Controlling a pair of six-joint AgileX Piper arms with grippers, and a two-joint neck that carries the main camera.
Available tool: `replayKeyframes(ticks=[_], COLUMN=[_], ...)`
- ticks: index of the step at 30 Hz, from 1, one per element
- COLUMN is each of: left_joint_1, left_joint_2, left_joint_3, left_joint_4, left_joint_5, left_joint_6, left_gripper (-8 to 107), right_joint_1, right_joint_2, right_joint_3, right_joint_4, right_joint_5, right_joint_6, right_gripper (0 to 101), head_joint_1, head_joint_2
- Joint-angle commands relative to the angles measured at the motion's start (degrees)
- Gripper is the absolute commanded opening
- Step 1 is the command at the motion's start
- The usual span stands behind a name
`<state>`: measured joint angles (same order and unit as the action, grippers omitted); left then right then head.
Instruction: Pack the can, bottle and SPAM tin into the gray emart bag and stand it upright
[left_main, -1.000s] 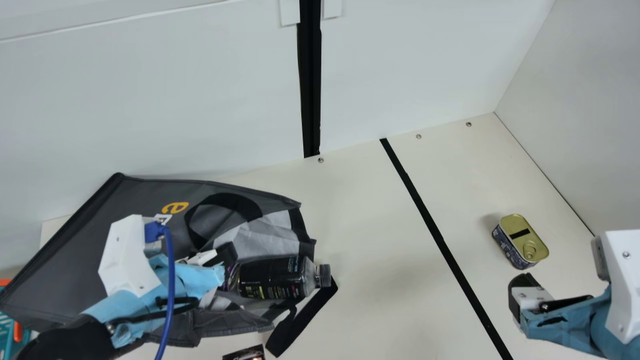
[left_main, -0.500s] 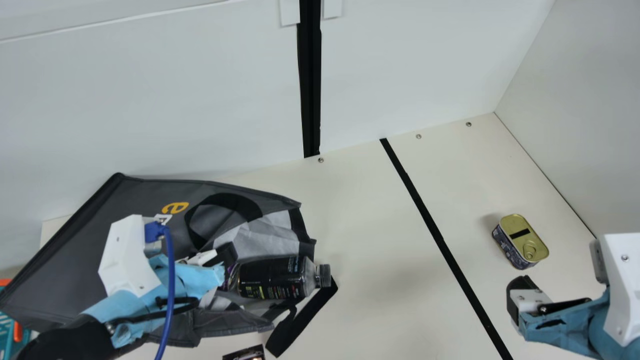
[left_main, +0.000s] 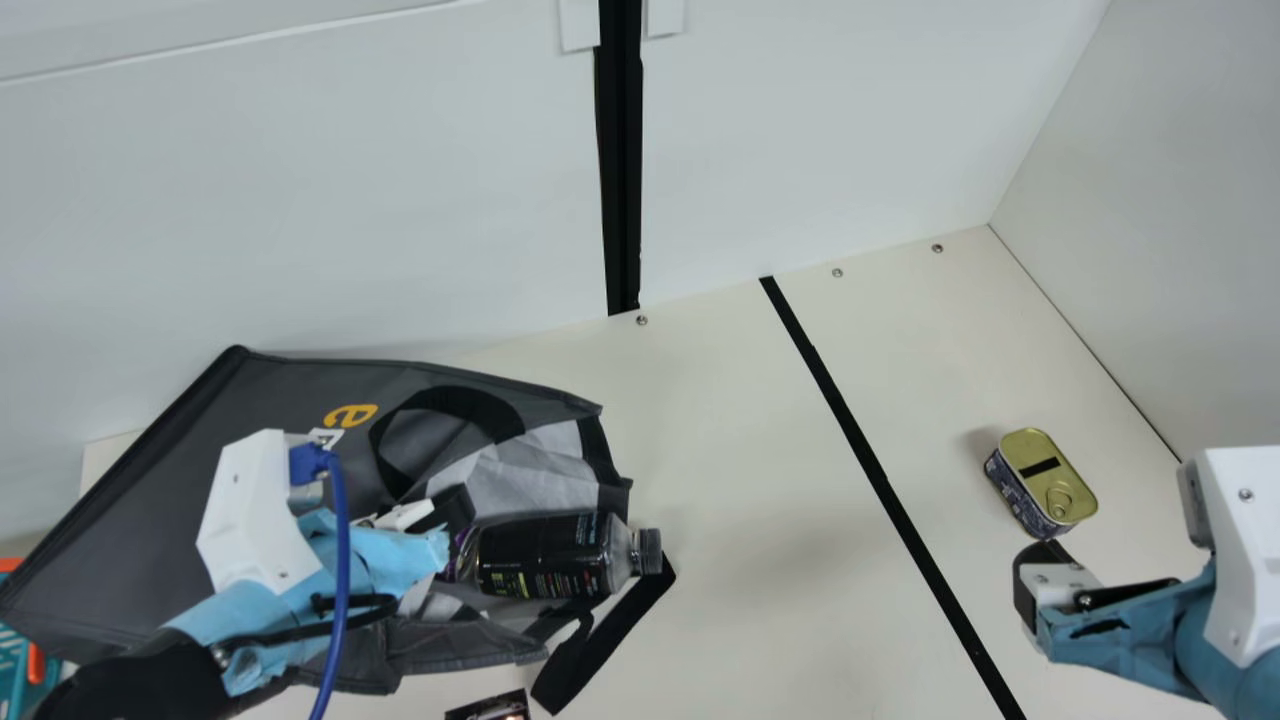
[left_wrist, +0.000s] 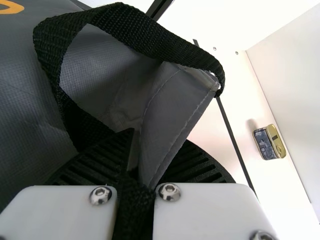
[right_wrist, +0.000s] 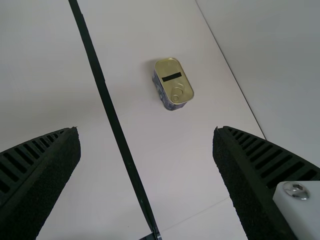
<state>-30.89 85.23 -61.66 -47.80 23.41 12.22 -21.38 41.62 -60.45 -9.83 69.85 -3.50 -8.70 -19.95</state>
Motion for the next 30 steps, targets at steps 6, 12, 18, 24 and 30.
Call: replayKeyframes(ticks=[6,12,18,24,30], left_joint_1=[0.00,0.00,0.00,0.00,0.00], left_joint_2=[0.00,0.00,0.00,0.00,0.00], left_joint_3=[0.00,0.00,0.00,0.00,0.00], left_joint_4=[0.00,0.00,0.00,0.00,0.00], left_joint_5=[0.00,0.00,0.00,0.00,0.00], left_joint_6=[0.00,0.00,0.00,0.00,0.00], left_gripper=[-8,-8,-8,-8,-8], right_joint_1=[2.52,5.23,7.77,9.41,9.19], right_joint_2=[2.24,4.54,7.08,9.65,12.20], right_joint_3=[-1.23,-2.34,-3.15,-3.95,-5.13], right_joint_4=[-1.95,-3.83,-5.55,-6.80,-6.97], right_joint_5=[0.05,0.05,0.05,0.05,0.05], right_joint_6=[2.71,5.57,8.31,10.14,10.03], right_gripper=[95,95,95,95,95], head_joint_1=[-1.30,-1.30,-1.30,-1.30,-1.30], head_joint_2=[-0.05,-0.05,-0.05,-0.05,-0.05])
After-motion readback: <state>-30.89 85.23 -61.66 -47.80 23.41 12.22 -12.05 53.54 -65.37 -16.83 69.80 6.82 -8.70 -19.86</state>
